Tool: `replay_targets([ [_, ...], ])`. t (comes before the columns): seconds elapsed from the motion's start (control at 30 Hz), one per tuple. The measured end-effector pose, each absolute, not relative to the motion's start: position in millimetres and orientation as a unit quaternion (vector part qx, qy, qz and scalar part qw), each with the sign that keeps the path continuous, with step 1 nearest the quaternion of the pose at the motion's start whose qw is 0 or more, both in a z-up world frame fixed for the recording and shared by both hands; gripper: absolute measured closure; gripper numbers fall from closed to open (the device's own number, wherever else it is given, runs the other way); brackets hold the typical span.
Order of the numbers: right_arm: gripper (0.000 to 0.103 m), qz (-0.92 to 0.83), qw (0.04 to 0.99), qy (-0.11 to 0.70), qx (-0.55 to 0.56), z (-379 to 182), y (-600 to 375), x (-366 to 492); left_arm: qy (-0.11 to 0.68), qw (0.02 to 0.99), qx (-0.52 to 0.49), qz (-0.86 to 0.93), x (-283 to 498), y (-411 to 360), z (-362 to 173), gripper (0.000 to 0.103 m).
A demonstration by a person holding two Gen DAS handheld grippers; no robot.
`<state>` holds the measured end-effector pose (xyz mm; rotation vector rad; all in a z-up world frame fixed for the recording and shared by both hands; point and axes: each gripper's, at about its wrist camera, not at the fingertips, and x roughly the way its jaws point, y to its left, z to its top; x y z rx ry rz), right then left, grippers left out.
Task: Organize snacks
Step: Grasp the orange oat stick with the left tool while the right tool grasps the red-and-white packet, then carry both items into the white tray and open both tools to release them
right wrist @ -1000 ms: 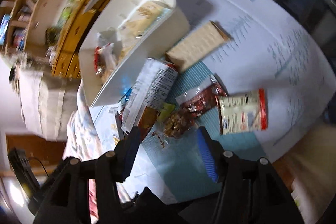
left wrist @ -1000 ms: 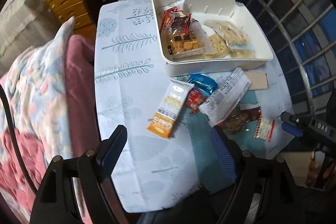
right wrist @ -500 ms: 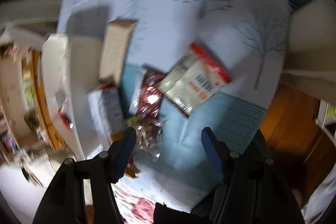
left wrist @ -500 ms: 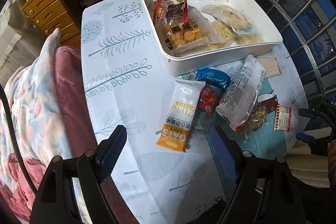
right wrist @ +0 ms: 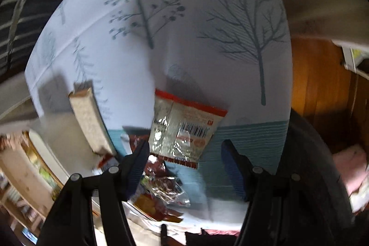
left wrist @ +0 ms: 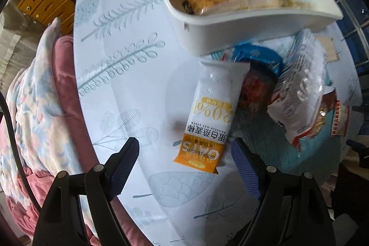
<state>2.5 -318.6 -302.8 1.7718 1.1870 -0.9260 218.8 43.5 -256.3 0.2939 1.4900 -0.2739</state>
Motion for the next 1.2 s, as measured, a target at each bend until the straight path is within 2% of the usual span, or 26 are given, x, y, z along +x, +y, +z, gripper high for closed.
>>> replay_targets([
  [0.27,0.038,-0.385,0.370,0.467,0.705,-309.1,-333.3,18.4,0.692,0.701,0.136,-0.111,229.0,38.7,-276.0,0.022],
  [0.37,0.038,-0.390,0.367,0.476,0.698,-311.9,-337.0,26.0,0.695,0.699,0.132,-0.105,235.3,38.5,-279.6,0.027],
  [0.47,0.038,-0.394,0.363,0.488,0.689,-313.7,-338.9,34.4,0.698,0.698,0.129,-0.099,241.0,38.2,-281.9,0.034],
  [0.53,0.039,-0.399,0.359,0.493,0.684,-314.4,-340.1,38.2,0.700,0.697,0.124,-0.097,243.2,37.6,-282.5,0.046],
  [0.63,0.045,-0.413,0.348,0.499,0.677,-316.0,-340.6,39.5,0.704,0.695,0.115,-0.092,246.1,37.3,-284.3,0.057],
  [0.73,0.047,-0.416,0.345,0.506,0.673,-317.2,-343.4,41.3,0.707,0.693,0.109,-0.088,248.1,37.2,-285.6,0.064],
  [0.8,0.047,-0.417,0.344,0.509,0.670,-320.2,-347.6,40.4,0.708,0.693,0.103,-0.090,248.4,38.8,-285.5,0.064],
  [0.97,0.059,-0.420,0.341,0.522,0.659,-321.4,-350.6,42.2,0.706,0.696,0.093,-0.095,248.4,41.4,-282.3,0.065],
  [1.2,0.060,-0.404,0.353,0.509,0.673,-317.6,-323.7,30.9,0.696,0.705,0.089,-0.098,239.7,45.4,-271.6,0.065],
])
